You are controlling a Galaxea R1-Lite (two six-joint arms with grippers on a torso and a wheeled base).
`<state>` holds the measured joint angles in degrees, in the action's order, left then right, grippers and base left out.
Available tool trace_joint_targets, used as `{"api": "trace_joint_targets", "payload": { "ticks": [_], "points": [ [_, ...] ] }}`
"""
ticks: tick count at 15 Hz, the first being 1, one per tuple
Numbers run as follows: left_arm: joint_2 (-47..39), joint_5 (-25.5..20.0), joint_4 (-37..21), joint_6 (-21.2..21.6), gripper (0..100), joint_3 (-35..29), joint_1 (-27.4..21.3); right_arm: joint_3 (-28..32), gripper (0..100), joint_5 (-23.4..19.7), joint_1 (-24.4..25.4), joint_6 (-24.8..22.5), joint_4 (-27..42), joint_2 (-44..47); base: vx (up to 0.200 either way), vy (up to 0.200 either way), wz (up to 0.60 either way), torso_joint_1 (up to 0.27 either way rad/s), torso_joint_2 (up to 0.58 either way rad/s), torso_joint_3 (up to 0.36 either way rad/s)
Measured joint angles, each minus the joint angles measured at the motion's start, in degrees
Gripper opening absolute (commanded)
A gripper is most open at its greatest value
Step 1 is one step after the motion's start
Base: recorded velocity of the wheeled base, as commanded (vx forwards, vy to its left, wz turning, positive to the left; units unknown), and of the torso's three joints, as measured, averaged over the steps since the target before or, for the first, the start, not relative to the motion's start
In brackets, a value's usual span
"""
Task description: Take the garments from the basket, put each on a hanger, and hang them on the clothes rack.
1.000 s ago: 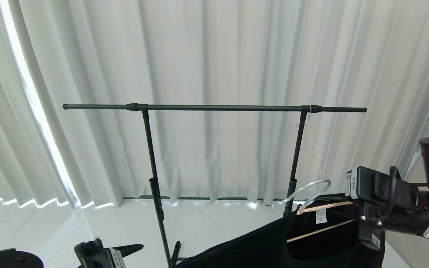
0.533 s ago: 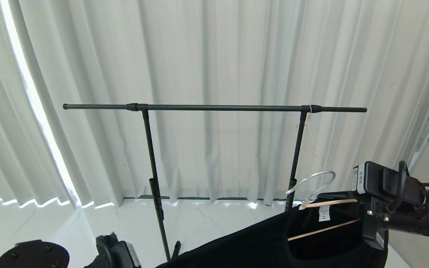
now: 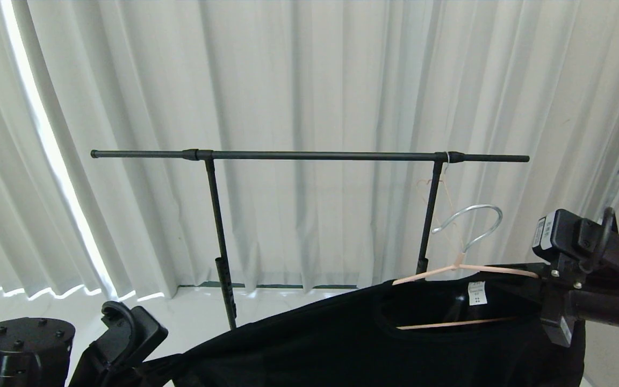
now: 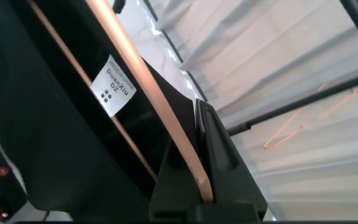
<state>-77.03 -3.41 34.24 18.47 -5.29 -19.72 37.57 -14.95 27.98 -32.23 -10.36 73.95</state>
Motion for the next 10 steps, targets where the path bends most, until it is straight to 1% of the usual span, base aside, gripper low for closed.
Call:
{"api": "trace_joint_targets", "payload": {
  "ticks": [1, 4, 5, 7, 8, 9, 10],
  "points": [
    [0.2, 0.0, 0.0, 0.0, 100, -0.1, -0.6, 0.0, 0, 0.0, -0.2, 0.2, 0.0, -0.1, 0.000, 0.000, 0.00, 0.000, 0.00, 0.000],
    [1.4, 0.2, 0.0, -0.3, 100, -1.2, -3.9, 0.1, 0, 0.3, -0.3, 0.2, 0.0, -0.4, 0.000, 0.000, 0.00, 0.000, 0.00, 0.000],
    [1.6, 0.2, -0.1, -0.5, 100, -1.5, -4.3, 0.1, 0, 1.8, -0.4, 0.2, 0.1, -0.4, 0.000, 0.000, 0.00, 0.000, 0.00, 0.000],
    [2.2, 0.1, 0.0, -1.6, 100, -1.9, -4.6, 0.1, 0, 6.9, -0.4, 1.1, 1.4, -0.7, 0.000, 0.000, 0.00, 0.000, 0.00, 0.000],
    [2.8, 0.2, 0.0, -4.6, 100, -2.3, -4.6, 0.1, 0, 10.4, -0.4, 3.3, 4.2, -1.0, 0.000, 0.000, 0.00, 0.000, 0.00, 0.000],
    [3.6, 1.7, 0.0, -7.9, 100, -3.0, -4.6, 0.1, 0, 13.2, -0.4, 5.8, 7.7, -1.3, 0.000, 0.000, 0.00, 0.000, 0.00, 0.000],
    [4.3, 4.5, 0.1, -10.3, 100, -3.8, -4.5, 0.2, 0, 15.7, -0.4, 8.0, 10.6, -1.8, 0.000, 0.000, 0.00, 0.000, 0.00, 0.000]
  ]
}}
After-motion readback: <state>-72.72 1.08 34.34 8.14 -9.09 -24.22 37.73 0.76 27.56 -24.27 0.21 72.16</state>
